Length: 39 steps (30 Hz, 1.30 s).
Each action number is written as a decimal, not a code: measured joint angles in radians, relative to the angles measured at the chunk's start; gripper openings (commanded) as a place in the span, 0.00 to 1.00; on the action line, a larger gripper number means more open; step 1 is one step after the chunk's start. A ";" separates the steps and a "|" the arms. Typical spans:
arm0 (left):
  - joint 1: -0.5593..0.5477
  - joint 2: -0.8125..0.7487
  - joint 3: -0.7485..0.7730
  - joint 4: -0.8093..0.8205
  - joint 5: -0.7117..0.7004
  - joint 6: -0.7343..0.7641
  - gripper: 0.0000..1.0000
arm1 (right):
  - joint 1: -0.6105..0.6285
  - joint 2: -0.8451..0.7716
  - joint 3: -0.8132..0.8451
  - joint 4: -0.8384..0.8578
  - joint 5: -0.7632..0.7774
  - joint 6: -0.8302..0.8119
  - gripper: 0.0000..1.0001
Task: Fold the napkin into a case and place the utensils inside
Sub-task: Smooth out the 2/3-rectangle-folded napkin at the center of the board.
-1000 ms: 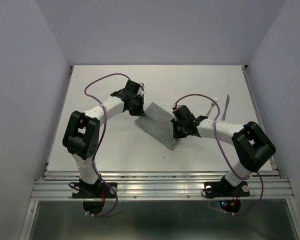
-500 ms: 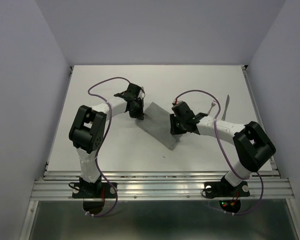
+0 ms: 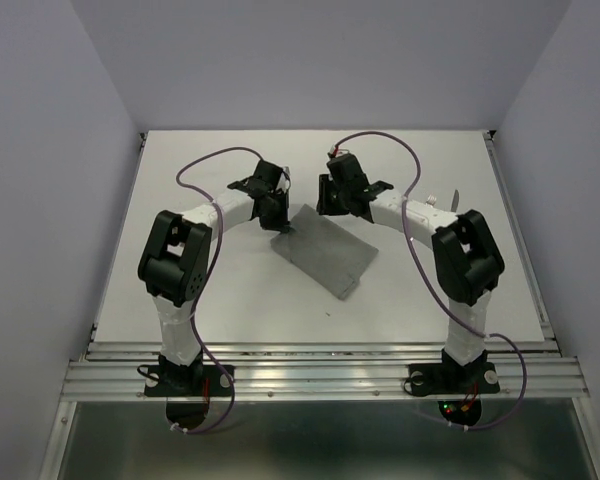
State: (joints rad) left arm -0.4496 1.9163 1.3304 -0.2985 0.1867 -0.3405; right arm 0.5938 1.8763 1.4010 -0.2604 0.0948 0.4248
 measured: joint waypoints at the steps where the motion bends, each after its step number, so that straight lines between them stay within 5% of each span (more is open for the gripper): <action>1: 0.000 0.000 0.004 -0.002 -0.001 0.001 0.00 | -0.005 0.039 0.036 -0.001 -0.003 -0.005 0.40; 7: 0.005 0.013 0.013 -0.003 0.000 0.003 0.00 | -0.018 0.233 0.188 -0.017 -0.048 -0.031 0.61; 13: 0.009 0.056 0.013 0.004 0.005 -0.002 0.00 | -0.017 0.344 0.310 -0.028 -0.091 -0.059 0.62; 23: 0.013 0.062 0.021 0.011 0.008 -0.008 0.00 | -0.017 0.369 0.315 -0.034 -0.110 -0.067 0.50; 28: 0.013 0.067 0.027 0.012 0.011 -0.008 0.00 | -0.017 0.375 0.315 -0.034 -0.109 -0.069 0.23; 39: 0.005 0.085 0.054 0.007 0.021 -0.009 0.00 | -0.017 0.262 0.079 0.123 -0.074 0.049 0.24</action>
State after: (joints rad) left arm -0.4442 2.0018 1.3846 -0.2913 0.2077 -0.3496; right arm 0.5770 2.1380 1.4799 -0.1375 0.0212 0.4736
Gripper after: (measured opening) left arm 0.022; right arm 0.235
